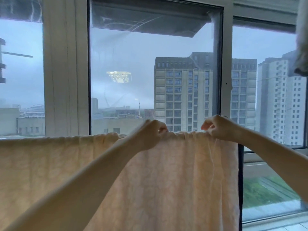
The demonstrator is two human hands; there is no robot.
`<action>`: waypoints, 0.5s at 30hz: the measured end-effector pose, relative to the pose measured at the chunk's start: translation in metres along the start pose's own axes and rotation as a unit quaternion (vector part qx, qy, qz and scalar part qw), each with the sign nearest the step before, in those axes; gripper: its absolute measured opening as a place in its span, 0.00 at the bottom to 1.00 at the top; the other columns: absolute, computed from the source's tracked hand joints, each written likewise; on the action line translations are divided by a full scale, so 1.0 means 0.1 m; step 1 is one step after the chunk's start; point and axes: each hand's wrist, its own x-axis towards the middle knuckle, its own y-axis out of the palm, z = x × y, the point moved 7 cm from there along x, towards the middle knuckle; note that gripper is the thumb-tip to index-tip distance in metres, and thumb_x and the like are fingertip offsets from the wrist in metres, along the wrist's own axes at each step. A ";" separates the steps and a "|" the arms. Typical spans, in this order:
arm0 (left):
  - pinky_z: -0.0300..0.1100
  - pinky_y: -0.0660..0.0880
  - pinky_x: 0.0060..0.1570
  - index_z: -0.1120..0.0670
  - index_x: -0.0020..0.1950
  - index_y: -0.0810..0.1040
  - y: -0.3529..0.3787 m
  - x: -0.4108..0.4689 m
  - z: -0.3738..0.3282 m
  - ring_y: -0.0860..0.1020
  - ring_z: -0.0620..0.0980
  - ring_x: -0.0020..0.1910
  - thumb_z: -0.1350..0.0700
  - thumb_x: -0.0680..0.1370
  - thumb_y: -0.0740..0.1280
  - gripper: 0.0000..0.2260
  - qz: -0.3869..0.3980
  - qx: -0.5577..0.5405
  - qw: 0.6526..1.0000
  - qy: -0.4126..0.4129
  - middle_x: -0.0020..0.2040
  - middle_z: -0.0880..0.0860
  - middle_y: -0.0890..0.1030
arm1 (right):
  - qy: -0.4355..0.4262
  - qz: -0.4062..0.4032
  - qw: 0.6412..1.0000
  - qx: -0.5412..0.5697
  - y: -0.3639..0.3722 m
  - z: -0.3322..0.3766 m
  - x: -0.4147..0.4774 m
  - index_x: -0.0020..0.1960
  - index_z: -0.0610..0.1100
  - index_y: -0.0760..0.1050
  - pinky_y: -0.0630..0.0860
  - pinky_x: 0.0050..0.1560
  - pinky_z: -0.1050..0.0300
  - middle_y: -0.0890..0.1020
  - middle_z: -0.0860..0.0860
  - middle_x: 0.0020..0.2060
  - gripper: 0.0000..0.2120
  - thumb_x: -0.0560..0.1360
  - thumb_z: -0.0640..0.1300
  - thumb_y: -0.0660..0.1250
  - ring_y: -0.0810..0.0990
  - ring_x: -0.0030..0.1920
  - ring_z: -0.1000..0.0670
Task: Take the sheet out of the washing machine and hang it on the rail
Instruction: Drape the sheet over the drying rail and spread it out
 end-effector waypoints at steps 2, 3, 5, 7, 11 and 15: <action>0.42 0.71 0.35 0.53 0.48 0.80 0.20 0.10 -0.15 0.79 0.48 0.41 0.50 0.81 0.58 0.12 0.025 0.054 0.998 0.020 0.45 0.51 0.82 | 0.009 -0.001 1.000 -0.005 -0.02 -0.10 -0.05 0.55 0.42 0.79 0.69 0.50 0.64 0.82 0.50 0.50 0.09 0.76 0.40 0.65 0.77 0.47 0.54; 0.39 0.67 0.32 0.52 0.48 0.79 0.28 0.14 -0.22 0.78 0.47 0.40 0.48 0.81 0.58 0.13 0.029 0.077 0.996 0.032 0.44 0.50 0.82 | 0.012 -0.007 1.000 -0.001 -0.03 -0.16 -0.06 0.53 0.44 0.80 0.68 0.49 0.63 0.82 0.50 0.48 0.08 0.76 0.42 0.65 0.77 0.46 0.54; 0.37 0.65 0.32 0.52 0.48 0.78 0.37 0.20 -0.34 0.78 0.47 0.41 0.46 0.80 0.60 0.13 0.021 0.081 0.995 0.045 0.45 0.49 0.81 | 0.020 -0.012 1.000 0.013 -0.05 -0.27 -0.08 0.49 0.46 0.80 0.69 0.47 0.63 0.82 0.52 0.45 0.06 0.77 0.43 0.65 0.78 0.45 0.55; 0.40 0.72 0.37 0.53 0.48 0.80 0.38 0.27 -0.35 0.79 0.47 0.41 0.48 0.80 0.62 0.11 0.004 0.050 0.998 0.034 0.44 0.49 0.82 | 0.029 0.005 0.999 0.041 -0.04 -0.36 -0.11 0.48 0.47 0.80 0.70 0.44 0.64 0.82 0.54 0.44 0.07 0.77 0.41 0.63 0.79 0.45 0.56; 0.51 0.78 0.43 0.57 0.39 0.80 0.30 0.34 -0.22 0.79 0.50 0.37 0.59 0.77 0.62 0.10 -0.043 0.001 0.999 0.002 0.37 0.52 0.82 | 0.001 0.008 0.999 0.042 -0.06 -0.40 -0.17 0.49 0.47 0.80 0.70 0.41 0.70 0.81 0.56 0.42 0.07 0.77 0.40 0.64 0.78 0.43 0.59; 0.50 0.77 0.44 0.54 0.41 0.76 0.14 0.25 0.06 0.78 0.55 0.40 0.60 0.78 0.60 0.08 -0.077 0.021 0.994 -0.075 0.40 0.55 0.81 | -0.017 -0.030 0.999 0.042 -0.10 -0.41 -0.18 0.49 0.44 0.81 0.68 0.41 0.72 0.82 0.53 0.42 0.05 0.76 0.40 0.67 0.77 0.41 0.61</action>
